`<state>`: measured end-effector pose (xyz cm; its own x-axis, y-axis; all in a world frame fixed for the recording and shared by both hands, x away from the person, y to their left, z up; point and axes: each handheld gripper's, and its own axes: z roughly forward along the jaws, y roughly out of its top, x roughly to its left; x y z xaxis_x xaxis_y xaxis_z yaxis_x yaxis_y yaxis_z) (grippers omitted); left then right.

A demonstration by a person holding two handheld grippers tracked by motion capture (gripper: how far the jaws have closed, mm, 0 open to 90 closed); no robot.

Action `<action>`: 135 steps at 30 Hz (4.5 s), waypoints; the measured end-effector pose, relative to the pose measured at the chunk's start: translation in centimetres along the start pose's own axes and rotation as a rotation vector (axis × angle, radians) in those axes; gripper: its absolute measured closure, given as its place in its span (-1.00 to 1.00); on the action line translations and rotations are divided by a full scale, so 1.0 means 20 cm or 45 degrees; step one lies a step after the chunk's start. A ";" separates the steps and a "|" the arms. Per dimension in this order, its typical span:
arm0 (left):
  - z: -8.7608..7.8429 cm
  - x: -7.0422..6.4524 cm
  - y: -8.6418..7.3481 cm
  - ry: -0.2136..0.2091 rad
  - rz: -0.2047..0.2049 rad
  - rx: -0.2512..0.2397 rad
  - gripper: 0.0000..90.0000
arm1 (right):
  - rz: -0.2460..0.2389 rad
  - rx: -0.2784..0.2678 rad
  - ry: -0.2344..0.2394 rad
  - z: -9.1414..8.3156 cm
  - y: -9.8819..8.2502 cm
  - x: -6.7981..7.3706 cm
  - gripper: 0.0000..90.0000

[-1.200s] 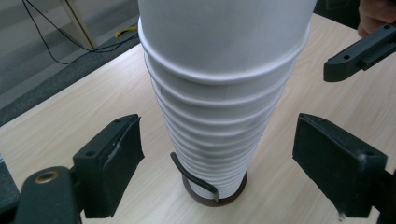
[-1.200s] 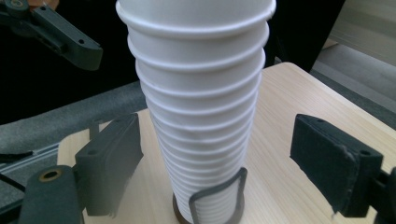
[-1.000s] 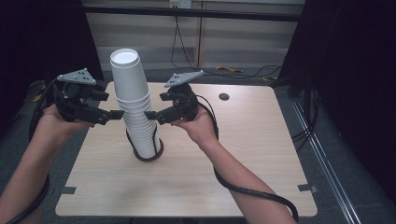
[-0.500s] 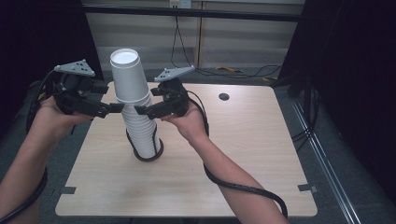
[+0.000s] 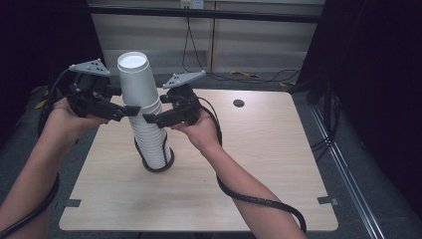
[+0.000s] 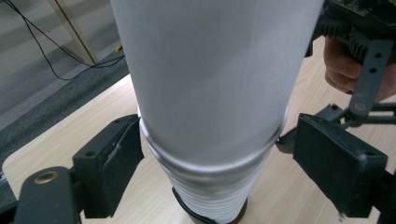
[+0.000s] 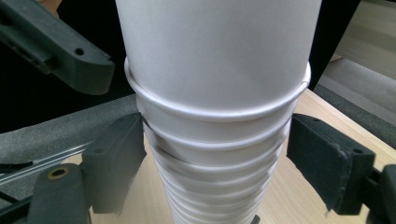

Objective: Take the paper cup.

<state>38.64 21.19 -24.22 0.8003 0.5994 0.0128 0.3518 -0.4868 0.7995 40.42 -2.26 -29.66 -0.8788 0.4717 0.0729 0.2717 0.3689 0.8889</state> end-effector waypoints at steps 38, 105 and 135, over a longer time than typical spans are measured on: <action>0.13 0.00 0.04 0.025 -0.030 -0.110 -0.81 | -0.011 -0.006 -0.009 0.00 0.00 0.00 -0.59; 0.10 0.00 0.06 0.043 -0.098 -0.176 -0.77 | -0.010 -0.065 -0.059 0.05 0.04 0.04 -0.70; 0.15 -0.02 0.02 0.057 -0.065 -0.178 -0.82 | 0.000 -0.056 -0.051 0.04 0.02 0.03 -0.68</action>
<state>39.96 18.74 -25.69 0.7596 0.6504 -0.0060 0.3182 -0.3636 0.8755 40.35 -1.12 -29.58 -0.8621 0.5036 0.0559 0.2539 0.3338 0.9078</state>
